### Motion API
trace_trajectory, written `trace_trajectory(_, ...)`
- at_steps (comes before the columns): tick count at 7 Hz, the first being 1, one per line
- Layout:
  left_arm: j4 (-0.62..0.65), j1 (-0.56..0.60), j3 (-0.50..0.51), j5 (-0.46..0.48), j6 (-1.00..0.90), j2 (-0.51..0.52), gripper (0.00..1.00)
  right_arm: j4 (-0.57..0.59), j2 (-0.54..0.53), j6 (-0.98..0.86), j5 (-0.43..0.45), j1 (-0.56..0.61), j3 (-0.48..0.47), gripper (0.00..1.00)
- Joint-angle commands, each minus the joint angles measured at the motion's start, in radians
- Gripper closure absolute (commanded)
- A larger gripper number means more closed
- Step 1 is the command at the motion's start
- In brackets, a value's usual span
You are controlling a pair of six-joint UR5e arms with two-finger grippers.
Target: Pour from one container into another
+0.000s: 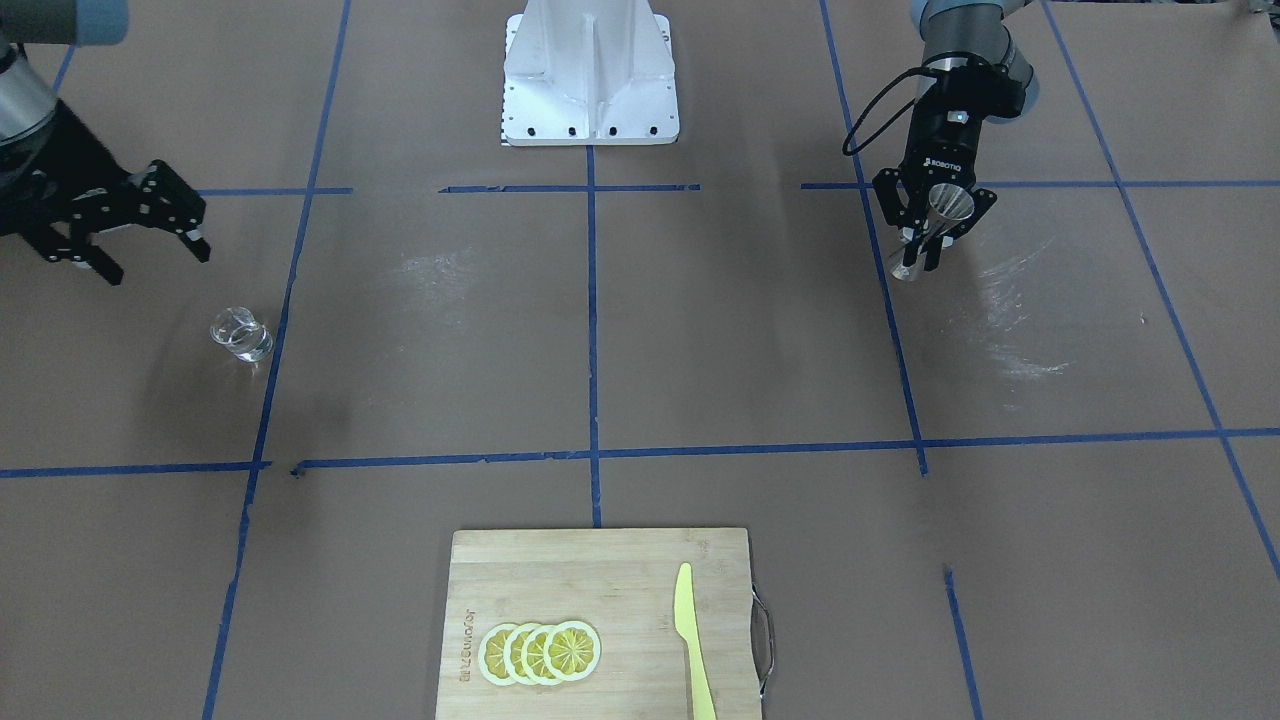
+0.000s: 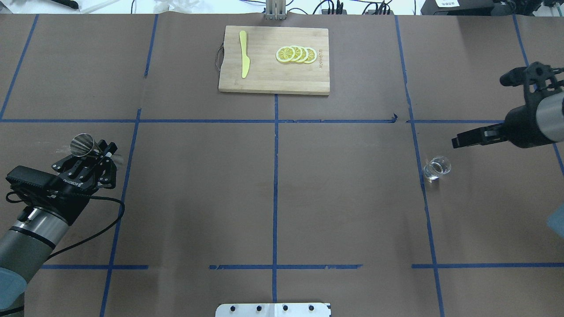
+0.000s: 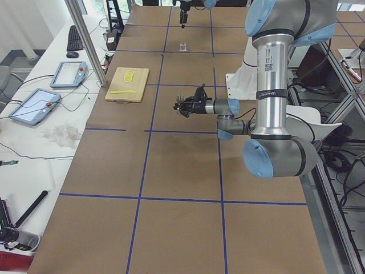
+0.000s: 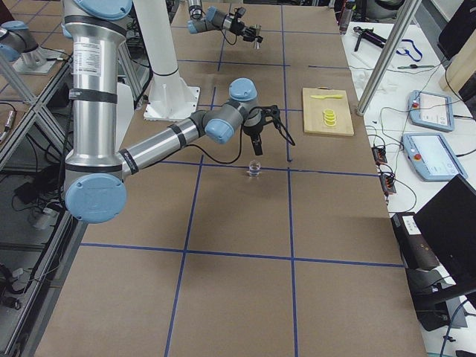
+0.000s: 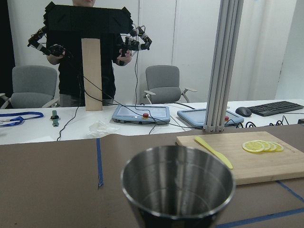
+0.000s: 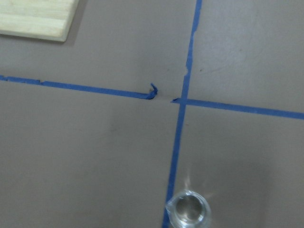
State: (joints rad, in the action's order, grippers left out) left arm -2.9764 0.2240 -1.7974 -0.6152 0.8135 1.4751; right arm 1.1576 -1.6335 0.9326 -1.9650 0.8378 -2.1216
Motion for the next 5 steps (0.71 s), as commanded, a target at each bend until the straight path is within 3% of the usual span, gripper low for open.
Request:
trace_trajectory(1,-0.003,-0.003,0.009,0.006,-0.002,0.049,1.00,-0.024,-0.066,0.269,0.474,-0.303,-0.113,0.00)
trace_trajectory(2,-0.003,-0.003,0.022,0.006,-0.002,0.053,1.00,-0.030,-0.116,0.407,0.668,-0.410,-0.148,0.00)
trace_trajectory(3,-0.003,-0.003,0.023,0.006,-0.002,0.053,1.00,-0.029,-0.191,0.449,1.004,-0.615,-0.152,0.00)
trace_trajectory(4,-0.003,-0.003,0.021,0.008,-0.002,0.054,1.00,-0.032,-0.237,0.562,1.208,-0.738,-0.147,0.02)
trace_trajectory(5,-0.001,-0.003,0.026,0.006,-0.005,0.054,1.00,-0.030,-0.264,0.685,1.321,-0.805,-0.097,0.05)
